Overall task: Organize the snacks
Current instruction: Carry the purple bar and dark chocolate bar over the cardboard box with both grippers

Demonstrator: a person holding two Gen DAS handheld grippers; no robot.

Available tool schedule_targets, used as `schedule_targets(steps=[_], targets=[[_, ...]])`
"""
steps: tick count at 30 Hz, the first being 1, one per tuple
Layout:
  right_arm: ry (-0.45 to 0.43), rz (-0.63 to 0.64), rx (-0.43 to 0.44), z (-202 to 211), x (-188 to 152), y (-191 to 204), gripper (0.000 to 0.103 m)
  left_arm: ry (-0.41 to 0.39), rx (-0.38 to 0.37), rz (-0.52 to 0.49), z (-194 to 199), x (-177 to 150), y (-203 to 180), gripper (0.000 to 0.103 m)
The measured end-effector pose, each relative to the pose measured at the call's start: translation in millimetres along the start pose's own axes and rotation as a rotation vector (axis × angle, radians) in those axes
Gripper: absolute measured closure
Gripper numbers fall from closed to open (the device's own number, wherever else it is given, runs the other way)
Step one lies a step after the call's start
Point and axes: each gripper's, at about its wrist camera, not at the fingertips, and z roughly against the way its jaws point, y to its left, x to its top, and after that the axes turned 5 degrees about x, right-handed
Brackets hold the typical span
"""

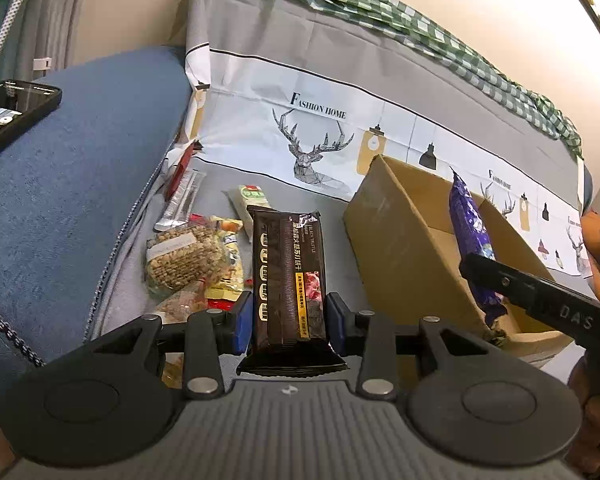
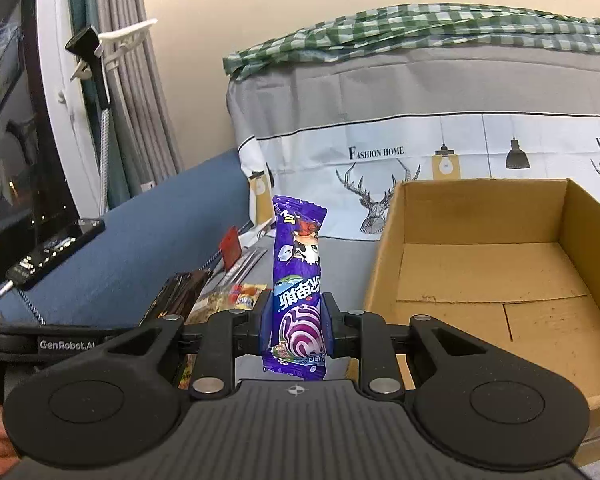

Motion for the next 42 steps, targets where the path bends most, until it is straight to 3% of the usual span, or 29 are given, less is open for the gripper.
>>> schedule_targets(steps=[17, 35, 42], targets=[[-0.112, -0.089, -0.066, 17.2, 17.1, -43.9, 0.077, -0.006, -0.036, -0.047, 2.6, 21.9, -55.3, 0.061], [-0.229, -0.252, -0.374, 37.2, 22.7, -124.3, 0.077, -0.031, -0.152, -0.123, -22.8, 57.4, -150.4, 0.061], [-0.239, -0.293, -0.438, 35.7, 22.3, -145.6, 0.077, -0.019, -0.202, -0.135, -42.5, 62.0, -192.0, 0.061]])
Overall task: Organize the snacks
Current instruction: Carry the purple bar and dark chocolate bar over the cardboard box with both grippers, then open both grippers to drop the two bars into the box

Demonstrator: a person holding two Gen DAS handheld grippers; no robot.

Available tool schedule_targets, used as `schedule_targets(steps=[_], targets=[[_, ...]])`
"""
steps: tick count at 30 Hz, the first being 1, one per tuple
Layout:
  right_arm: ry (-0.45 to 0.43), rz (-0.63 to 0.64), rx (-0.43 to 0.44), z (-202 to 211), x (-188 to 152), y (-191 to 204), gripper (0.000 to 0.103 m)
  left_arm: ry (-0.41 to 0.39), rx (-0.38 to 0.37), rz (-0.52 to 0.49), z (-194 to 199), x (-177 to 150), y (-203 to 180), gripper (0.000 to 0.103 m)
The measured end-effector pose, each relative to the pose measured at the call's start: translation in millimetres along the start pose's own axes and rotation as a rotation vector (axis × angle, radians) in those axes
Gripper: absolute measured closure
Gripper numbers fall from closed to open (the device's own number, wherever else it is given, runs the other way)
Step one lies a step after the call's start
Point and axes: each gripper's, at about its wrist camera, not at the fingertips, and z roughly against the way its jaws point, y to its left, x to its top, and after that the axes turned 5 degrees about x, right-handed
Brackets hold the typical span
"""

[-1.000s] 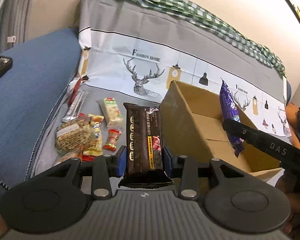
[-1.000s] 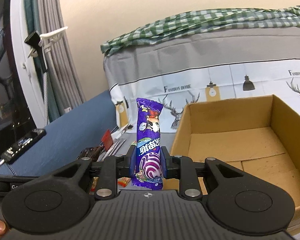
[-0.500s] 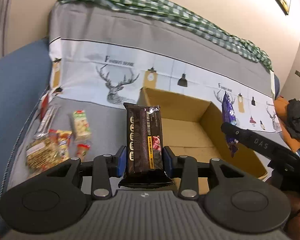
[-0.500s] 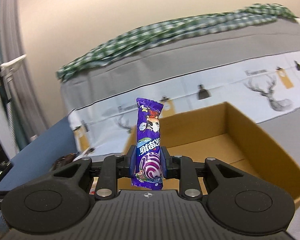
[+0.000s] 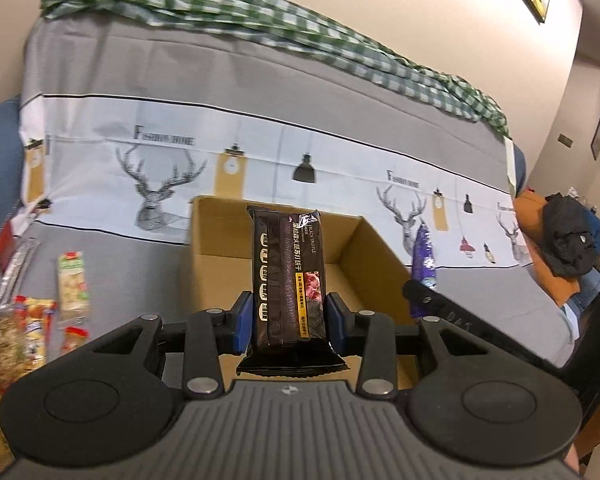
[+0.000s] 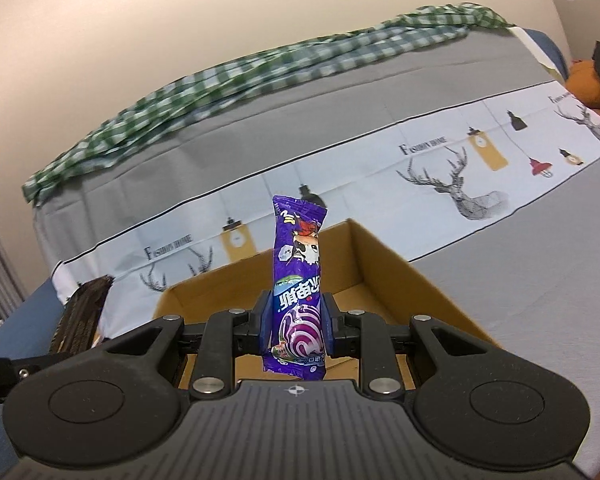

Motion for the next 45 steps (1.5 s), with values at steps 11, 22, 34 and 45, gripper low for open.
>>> schedule_targets(steps=[11, 22, 34, 45], targets=[[-0.016, -0.065, -0.055, -8.6, 7.6, -21.6, 0.077, 0.025, -0.033, -0.013, -37.9, 7.9, -34.4, 0.061], [-0.015, -0.093, -0.052, -11.9, 11.6, -31.4, 0.077, 0.025, -0.034, -0.018, -57.6, 16.7, -45.6, 0.061], [-0.020, -0.093, -0.055, -13.7, 11.0, -28.8, 0.077, 0.007, -0.027, -0.024, -64.5, 29.4, -51.4, 0.061], [0.001, -0.072, -0.079, -16.0, 10.0, -27.1, 0.024, -0.064, -0.046, 0.007, -47.1, 38.6, -54.0, 0.033]])
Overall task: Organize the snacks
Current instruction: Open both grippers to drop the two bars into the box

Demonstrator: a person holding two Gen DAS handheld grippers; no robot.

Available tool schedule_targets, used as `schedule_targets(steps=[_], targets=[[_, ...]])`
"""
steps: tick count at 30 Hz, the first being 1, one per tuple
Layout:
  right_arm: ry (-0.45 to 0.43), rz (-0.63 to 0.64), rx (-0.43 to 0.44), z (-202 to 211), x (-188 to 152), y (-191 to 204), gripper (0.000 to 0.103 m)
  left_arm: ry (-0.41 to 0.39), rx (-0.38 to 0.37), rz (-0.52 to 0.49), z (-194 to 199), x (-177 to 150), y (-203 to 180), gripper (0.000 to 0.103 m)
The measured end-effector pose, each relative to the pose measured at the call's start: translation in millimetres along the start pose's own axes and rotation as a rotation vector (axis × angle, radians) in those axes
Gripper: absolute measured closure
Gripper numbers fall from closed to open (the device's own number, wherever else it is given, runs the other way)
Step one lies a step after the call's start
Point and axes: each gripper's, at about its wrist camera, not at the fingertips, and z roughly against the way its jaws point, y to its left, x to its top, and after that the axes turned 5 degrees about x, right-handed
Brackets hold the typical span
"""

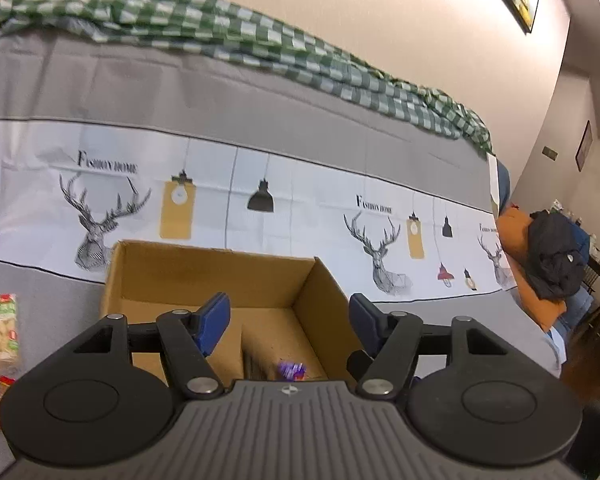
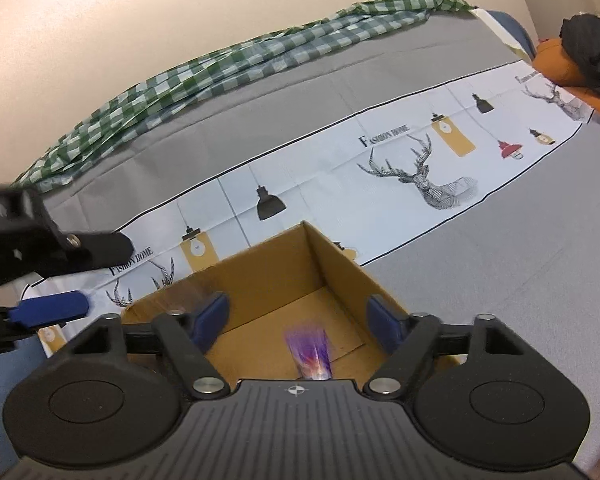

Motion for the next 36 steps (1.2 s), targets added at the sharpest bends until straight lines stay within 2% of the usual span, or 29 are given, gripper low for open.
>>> schedule_targets(steps=[4, 8, 12, 16, 25, 28, 29, 30, 31, 33, 36], targets=[[0.012, 0.027, 0.006, -0.7, -2.6, 4.7, 0.024, -0.045, 0.008, -0.008, 21.4, -13.7, 12.8, 0.040], [0.010, 0.061, 0.018, 1.5, -5.3, 10.7, 0.024, -0.022, -0.002, 0.009, 46.6, -32.9, 38.6, 0.055], [0.012, 0.100, 0.029, 6.1, -11.6, 18.7, 0.024, 0.014, 0.013, 0.031, 73.4, -54.6, 72.6, 0.056], [0.000, 0.146, 0.044, 13.3, -18.1, 29.4, 0.025, 0.025, 0.071, 0.036, 101.4, -72.2, 114.2, 0.056], [0.010, 0.190, 0.057, 34.4, -33.4, 45.7, 0.025, 0.043, 0.227, -0.048, 130.8, -106.5, 203.9, 0.056], [0.015, 0.201, 0.060, 42.1, -39.4, 52.6, 0.024, 0.063, 0.296, 0.017, 132.3, -123.5, 230.4, 0.049], [0.018, 0.206, 0.062, 44.5, -41.5, 55.0, 0.024, 0.071, 0.336, 0.060, 132.5, -124.4, 237.7, 0.036], [0.021, 0.211, 0.065, 46.0, -43.6, 57.5, 0.024, 0.064, 0.376, 0.092, 133.6, -123.5, 243.0, 0.017], [0.025, 0.215, 0.067, 47.5, -45.4, 59.8, 0.024, 0.048, 0.424, 0.123, 136.0, -123.2, 248.0, 0.013], [0.032, 0.229, 0.070, 48.6, -49.8, 65.5, 0.024, 0.084, 0.462, 0.167, 131.6, -122.9, 257.3, 0.012], [0.046, 0.257, 0.072, 48.3, -57.0, 73.9, 0.024, 0.172, 0.460, 0.173, 117.3, -121.4, 264.0, 0.012]])
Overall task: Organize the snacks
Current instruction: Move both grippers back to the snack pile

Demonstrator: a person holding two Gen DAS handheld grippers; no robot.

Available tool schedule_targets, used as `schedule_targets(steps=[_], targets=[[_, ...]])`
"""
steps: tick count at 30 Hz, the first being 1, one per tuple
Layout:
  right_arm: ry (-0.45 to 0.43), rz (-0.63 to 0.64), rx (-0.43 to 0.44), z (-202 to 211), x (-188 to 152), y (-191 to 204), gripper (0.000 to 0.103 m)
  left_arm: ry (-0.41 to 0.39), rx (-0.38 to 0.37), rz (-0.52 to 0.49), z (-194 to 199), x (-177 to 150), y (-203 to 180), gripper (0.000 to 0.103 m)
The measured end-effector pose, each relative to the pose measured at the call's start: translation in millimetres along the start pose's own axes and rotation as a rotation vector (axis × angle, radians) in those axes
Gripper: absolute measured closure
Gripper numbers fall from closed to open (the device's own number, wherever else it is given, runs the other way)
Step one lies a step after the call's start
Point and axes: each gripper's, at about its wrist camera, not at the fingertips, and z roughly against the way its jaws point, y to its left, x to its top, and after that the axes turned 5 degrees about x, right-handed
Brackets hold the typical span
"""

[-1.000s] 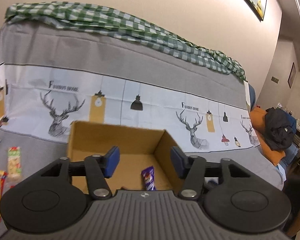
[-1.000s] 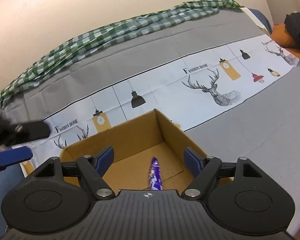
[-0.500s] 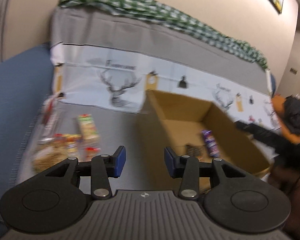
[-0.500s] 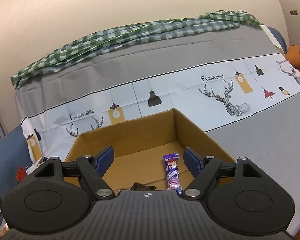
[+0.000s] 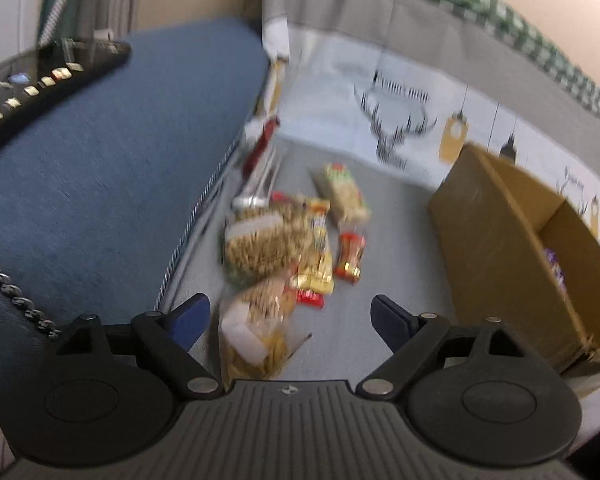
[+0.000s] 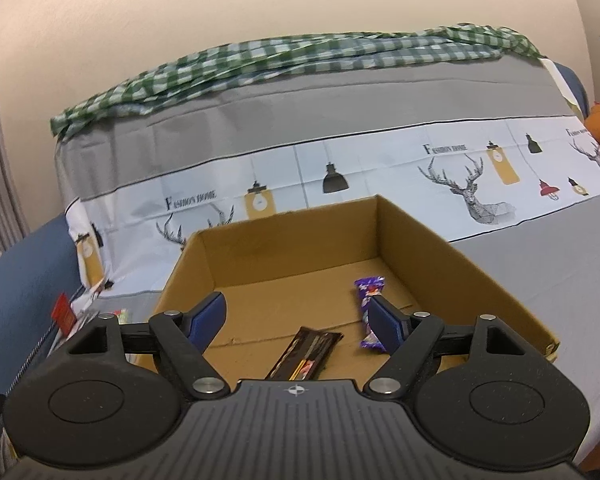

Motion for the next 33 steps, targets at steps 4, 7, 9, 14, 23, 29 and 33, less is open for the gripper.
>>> schedule_targets(steps=[4, 7, 9, 14, 23, 29, 33], targets=[[0.014, 0.040, 0.008, -2.8, -5.7, 10.7, 0.023, 0.056, 0.041, -0.042, -12.2, 0.8, -7.1, 0.013], [0.022, 0.045, 0.006, -4.7, -8.5, 14.9, 0.023, 0.105, 0.058, -0.034, -21.3, 0.6, -5.9, 0.017], [0.028, 0.042, 0.004, -5.1, -9.8, 17.3, 0.023, 0.145, 0.060, -0.011, -30.5, 1.3, -2.9, 0.024], [0.033, 0.053, 0.015, -4.3, -11.7, 22.6, 0.021, 0.209, 0.062, 0.077, -41.3, 0.3, 13.5, 0.045], [0.041, 0.068, 0.031, -6.6, -13.9, 26.6, 0.021, 0.089, -0.098, 0.031, -14.4, -1.8, 6.4, 0.058], [0.039, 0.072, 0.045, -9.5, -14.8, 29.3, 0.021, 0.185, -0.108, 0.066, -29.9, -0.7, 8.5, 0.057], [0.019, 0.117, 0.068, -7.8, -15.7, 38.9, 0.024, 0.248, -0.112, 0.114, -40.2, 0.1, 15.8, 0.056]])
